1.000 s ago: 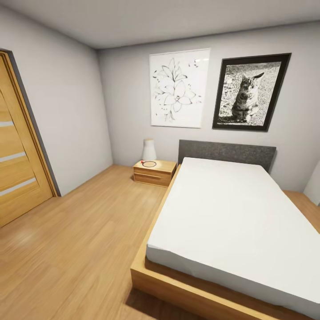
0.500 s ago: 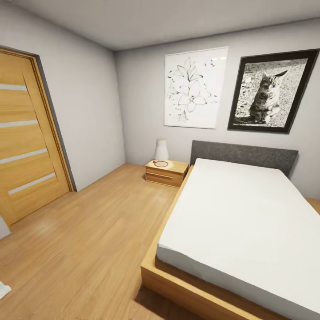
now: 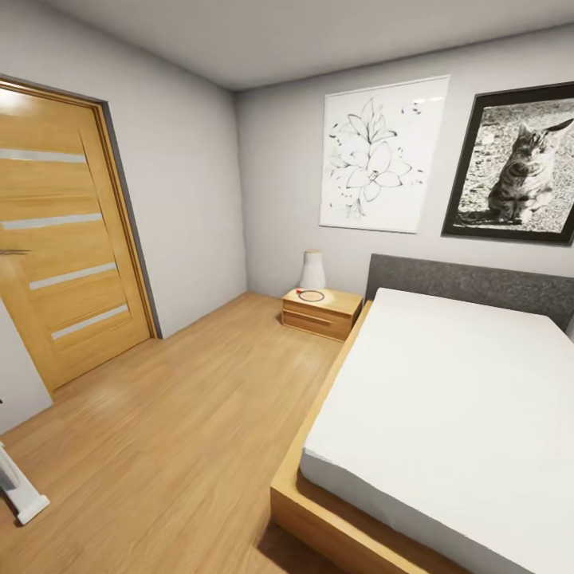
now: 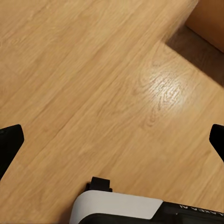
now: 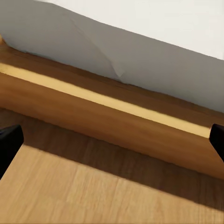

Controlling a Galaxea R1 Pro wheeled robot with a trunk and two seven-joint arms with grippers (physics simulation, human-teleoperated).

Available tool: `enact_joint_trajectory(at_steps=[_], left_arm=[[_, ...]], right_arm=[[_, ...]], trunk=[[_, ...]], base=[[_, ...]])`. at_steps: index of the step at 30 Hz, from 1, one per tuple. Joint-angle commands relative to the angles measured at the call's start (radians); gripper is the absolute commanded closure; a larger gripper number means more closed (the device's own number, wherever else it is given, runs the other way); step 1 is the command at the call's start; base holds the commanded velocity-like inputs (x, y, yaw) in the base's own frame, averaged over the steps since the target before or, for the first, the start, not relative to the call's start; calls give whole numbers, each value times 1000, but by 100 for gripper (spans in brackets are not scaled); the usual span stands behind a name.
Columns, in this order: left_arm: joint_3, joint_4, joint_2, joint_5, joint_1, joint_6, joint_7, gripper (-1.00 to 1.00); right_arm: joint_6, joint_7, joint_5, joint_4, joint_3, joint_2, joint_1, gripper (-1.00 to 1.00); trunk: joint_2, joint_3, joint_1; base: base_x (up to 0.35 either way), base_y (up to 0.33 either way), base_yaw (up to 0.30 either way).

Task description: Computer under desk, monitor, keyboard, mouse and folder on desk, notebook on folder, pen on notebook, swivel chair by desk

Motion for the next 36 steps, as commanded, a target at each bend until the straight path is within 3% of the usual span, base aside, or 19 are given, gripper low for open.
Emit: enact_joint_trajectory(at_steps=[1,6,16,27,36], left_arm=[[0,0,0,4,-1,-3,0,-100],[-1,0,-2,4,-1,-3,0,-100],[-2,0,-3,4,-1,-3,0,-100],[-5,0,-3,3,0,-36,0,-100],[-1,1,-2,6,-1,-44,6,-100]], right_arm=[[-3,-3,3,1,1,0,-1,-100],[-4,-2,7,1,1,5,-1,-100],[-4,-3,7,1,1,5,-1,-100],[1,-2,8,1,1,4,-1,-100],[-1,-2,8,1,1,5,-1,-100]], trunk=[[-1,-1,0],[-1,-1,0],[-1,-1,0],[-1,-1,0],[-1,-7,0]], base=[[10,0,4],[3,0,29],[7,0,248],[244,106,263],[11,4,117]])
